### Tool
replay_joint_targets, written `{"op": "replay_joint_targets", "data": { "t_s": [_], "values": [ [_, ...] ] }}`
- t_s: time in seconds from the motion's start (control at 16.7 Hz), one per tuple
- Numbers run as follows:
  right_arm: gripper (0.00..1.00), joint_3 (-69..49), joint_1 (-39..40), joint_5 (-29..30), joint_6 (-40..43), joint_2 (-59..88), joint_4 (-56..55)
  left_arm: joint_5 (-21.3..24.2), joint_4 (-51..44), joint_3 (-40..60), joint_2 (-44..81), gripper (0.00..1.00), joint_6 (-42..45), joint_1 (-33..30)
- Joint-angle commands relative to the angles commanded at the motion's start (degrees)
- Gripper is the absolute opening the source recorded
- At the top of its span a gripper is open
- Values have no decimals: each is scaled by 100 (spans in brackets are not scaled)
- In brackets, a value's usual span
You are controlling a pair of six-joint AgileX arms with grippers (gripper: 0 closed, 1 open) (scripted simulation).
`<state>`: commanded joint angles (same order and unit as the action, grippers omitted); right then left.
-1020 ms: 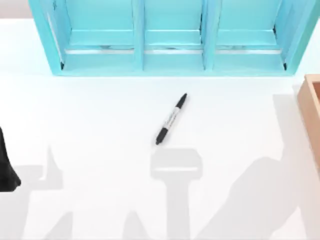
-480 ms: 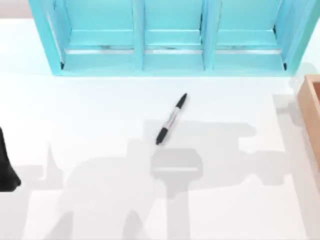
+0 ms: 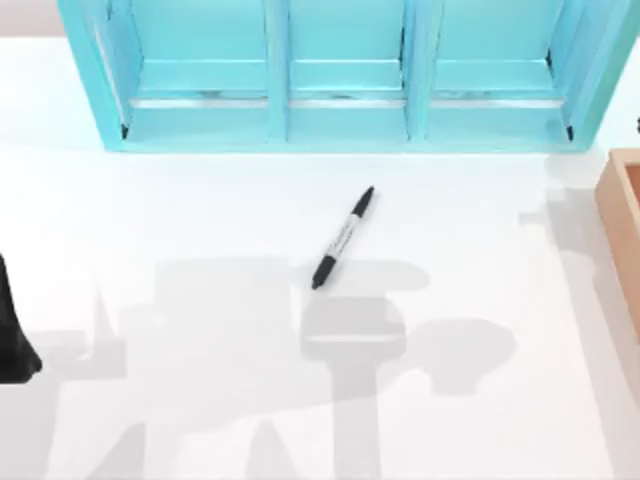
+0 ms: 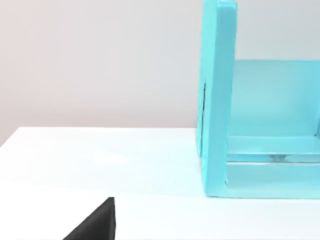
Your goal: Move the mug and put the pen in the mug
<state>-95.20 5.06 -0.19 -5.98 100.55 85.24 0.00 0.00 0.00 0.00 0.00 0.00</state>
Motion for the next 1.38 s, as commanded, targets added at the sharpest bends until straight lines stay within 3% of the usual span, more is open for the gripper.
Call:
{"op": "replay_joint_targets", "data": {
  "t_s": [0.24,0.72,1.02,1.38],
  "values": [
    [0,-340,283,17,-346,429,-183,0,0,0,0,100,0,0],
    [0,-1494,1632,21,-1652,2441,-970,0,0,0,0,100,0,0],
    [0,-1482,1655,9,-1702,2499,-1014,0,0,0,0,100,0,0],
    [0,-799,1685,23,-1706,2604,-1863,0,0,0,0,100,0,0]
  ]
}}
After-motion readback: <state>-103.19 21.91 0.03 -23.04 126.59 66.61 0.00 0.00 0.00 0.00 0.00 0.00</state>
